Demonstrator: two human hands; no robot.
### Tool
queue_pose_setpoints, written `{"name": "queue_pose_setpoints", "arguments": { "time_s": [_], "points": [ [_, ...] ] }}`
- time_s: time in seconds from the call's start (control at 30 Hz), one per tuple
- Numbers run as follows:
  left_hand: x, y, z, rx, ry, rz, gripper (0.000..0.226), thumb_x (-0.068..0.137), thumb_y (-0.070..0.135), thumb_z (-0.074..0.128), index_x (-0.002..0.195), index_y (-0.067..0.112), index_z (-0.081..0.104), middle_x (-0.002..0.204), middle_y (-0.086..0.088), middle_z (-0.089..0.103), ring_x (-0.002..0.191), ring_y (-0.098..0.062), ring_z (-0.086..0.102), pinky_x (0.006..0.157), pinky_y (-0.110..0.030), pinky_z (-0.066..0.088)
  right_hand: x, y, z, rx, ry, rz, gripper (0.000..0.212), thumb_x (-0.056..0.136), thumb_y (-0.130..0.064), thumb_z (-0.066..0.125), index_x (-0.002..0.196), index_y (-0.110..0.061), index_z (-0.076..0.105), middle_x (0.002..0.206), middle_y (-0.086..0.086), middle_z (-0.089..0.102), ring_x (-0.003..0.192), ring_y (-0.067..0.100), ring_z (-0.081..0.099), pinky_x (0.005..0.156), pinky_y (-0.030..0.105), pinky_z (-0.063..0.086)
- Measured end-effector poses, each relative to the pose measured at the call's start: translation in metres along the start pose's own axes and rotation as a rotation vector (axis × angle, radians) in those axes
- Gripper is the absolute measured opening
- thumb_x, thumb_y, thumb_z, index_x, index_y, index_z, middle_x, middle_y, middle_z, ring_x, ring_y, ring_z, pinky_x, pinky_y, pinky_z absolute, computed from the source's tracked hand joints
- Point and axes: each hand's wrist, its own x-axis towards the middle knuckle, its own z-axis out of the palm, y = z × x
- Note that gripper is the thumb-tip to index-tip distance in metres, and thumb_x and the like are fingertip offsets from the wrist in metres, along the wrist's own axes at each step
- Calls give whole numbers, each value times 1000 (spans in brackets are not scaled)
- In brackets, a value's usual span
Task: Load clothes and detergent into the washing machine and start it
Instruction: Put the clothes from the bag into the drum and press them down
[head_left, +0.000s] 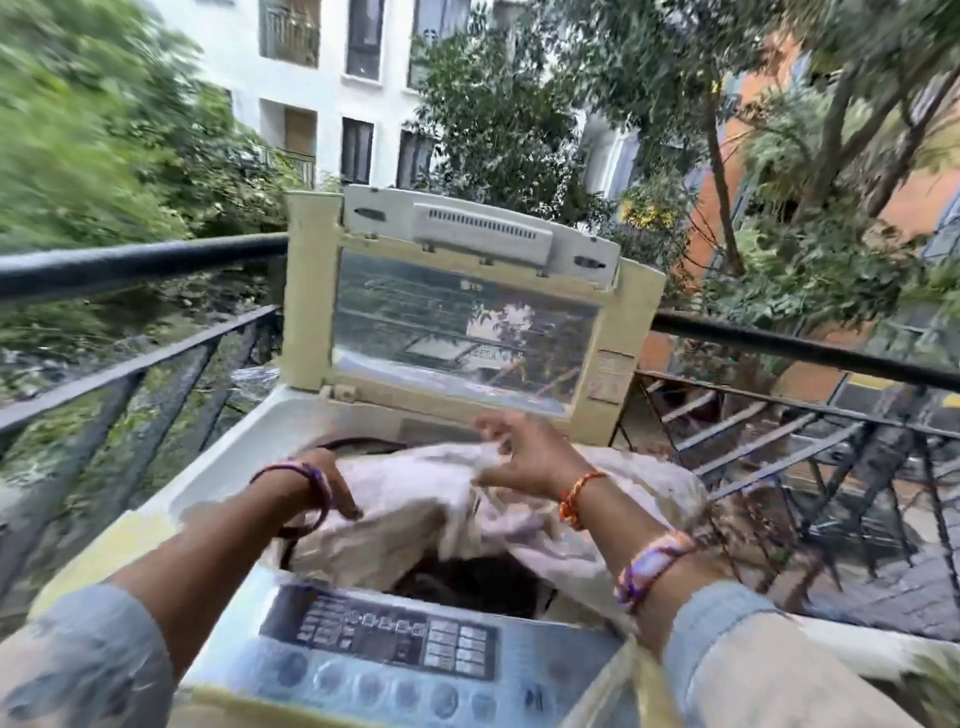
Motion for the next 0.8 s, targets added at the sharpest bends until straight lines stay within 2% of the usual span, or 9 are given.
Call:
{"name": "queue_pose_setpoints", "arguments": {
  "time_s": [0.07,0.1,0.23,0.4,0.5,0.57,0.67,0.73,0.8],
  "points": [
    [-6,-1,1,64,35,66,82,63,36,80,136,28,43,122,-6,64,108,-20,61,91,-25,48,-1,0,17,-10,-85,3,55,74,-18,75,125,-14,56,118,10,62,99,17,58,83,25,46],
    [-7,2,0,82,47,68,79,65,38,78,135,30,44,119,-7,65,107,-21,62,88,-24,47,-3,0,21,10,-93,8,52,74,-18,75,123,-14,57,118,10,62,103,19,59,87,27,48],
    [-7,21,-7,141,40,48,65,68,49,73,113,4,61,108,-13,66,88,-25,59,76,-24,45,-7,8,18,53,-62,20,43,73,-19,75,115,-16,63,110,7,66,100,16,62,92,34,51],
    [-9,66,-5,158,-13,221,69,76,43,70,131,7,49,133,-10,55,122,-25,52,100,-29,42,-29,39,-7,95,13,109,39,75,-16,73,113,-15,64,106,6,66,94,15,62,87,29,52],
    [-14,99,4,161,-64,377,71,79,37,69,137,9,41,141,-7,47,129,-22,46,102,-24,36,-54,70,-16,164,73,219,48,74,-9,73,119,-13,59,115,9,63,98,15,59,85,23,51],
    [-13,120,14,175,-136,466,73,77,37,71,138,11,40,143,-5,46,130,-21,45,104,-24,35,-77,92,-19,250,101,312,65,72,-5,74,131,-17,49,129,5,53,113,15,52,94,26,47],
    [-7,151,35,208,-205,552,82,72,43,73,140,16,35,146,-3,43,132,-21,43,110,-28,35,-114,128,-16,279,50,444,95,70,-5,73,147,-19,18,139,-7,30,131,9,30,104,23,32],
    [-6,174,48,233,-239,609,89,70,47,73,142,18,29,148,-5,38,134,-22,40,112,-30,32,-137,155,-10,257,-28,536,111,69,-12,73,149,-22,-4,155,0,10,143,18,14,116,34,21],
    [-6,194,60,259,-248,663,97,70,48,73,146,17,21,151,-7,32,138,-23,35,113,-29,29,-155,177,0,184,-112,618,116,73,-16,73,146,-16,-18,157,8,-5,146,25,0,119,39,10]
  ]
}}
